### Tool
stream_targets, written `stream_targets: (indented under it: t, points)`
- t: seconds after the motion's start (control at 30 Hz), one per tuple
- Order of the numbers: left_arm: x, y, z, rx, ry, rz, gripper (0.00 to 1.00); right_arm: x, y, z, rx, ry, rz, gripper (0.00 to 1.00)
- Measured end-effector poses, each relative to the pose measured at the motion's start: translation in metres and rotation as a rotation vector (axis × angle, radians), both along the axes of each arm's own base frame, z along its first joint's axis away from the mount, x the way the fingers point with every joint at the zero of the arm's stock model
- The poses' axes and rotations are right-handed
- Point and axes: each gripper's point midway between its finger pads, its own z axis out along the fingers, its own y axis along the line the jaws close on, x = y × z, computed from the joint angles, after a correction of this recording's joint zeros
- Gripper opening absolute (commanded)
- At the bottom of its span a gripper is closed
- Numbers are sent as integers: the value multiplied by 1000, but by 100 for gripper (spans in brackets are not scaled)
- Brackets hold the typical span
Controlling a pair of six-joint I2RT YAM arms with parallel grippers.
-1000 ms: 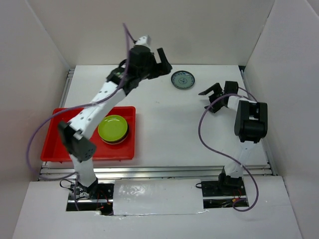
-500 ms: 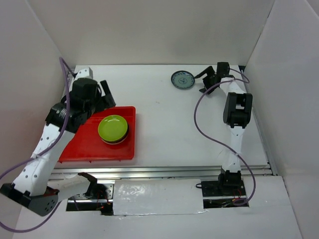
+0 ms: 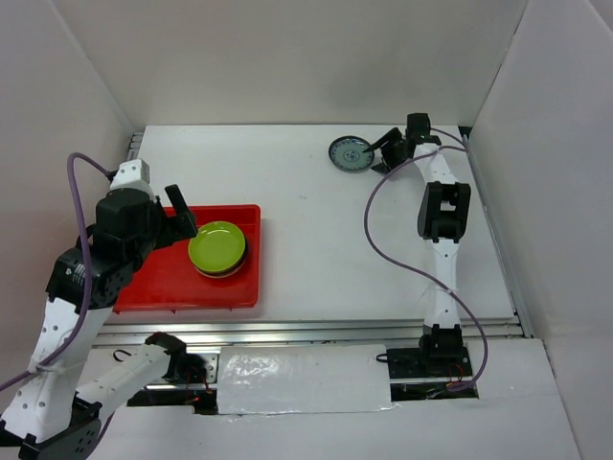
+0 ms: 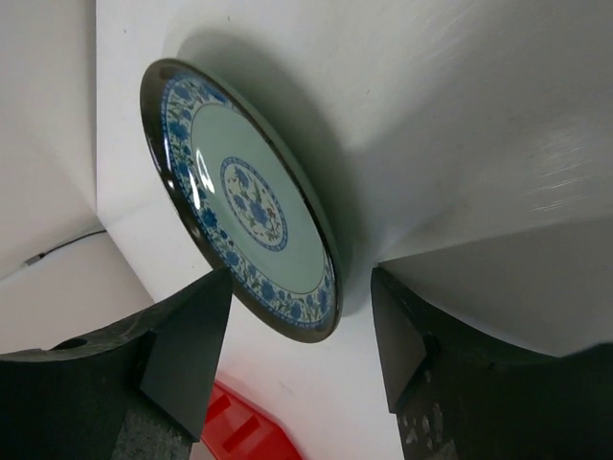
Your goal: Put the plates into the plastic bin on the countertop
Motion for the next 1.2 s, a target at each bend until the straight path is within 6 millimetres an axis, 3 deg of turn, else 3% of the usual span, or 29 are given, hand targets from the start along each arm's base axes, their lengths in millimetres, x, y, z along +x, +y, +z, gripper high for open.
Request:
stream_targets:
  t: [0.27,0.3,0.43,0.47,0.63,0.77,0.97,1.13,1.2]
  points:
    - [0,-6,-20,23,59,-54,99,-8,29,-6,7,43,15,56]
    - [-1,-7,-21,28,60,-62,99,-8,32,-6,7,46,17,47]
    - [-3,-6,-19,30,46,-70,99,-11,39,-11,-8,64,15,37]
    - [-4,-5,-18,30,40,-71,99,-12,40,-12,-12,66,15,29]
    - [-8,-3,-14,39,21,-76,99,-15,41,-16,-21,84,9,25]
    - [-9,-2,-12,41,12,-78,99,-15,41,-19,-6,93,-2,0]
    - [-8,-2,-14,42,9,-79,99,-23,42,-18,21,104,-33,0]
    - [-6,-1,-14,41,-8,-72,99,-58,44,-8,13,120,-40,0]
    - [-8,0,-16,38,-19,-70,99,-69,50,8,-3,100,-25,0]
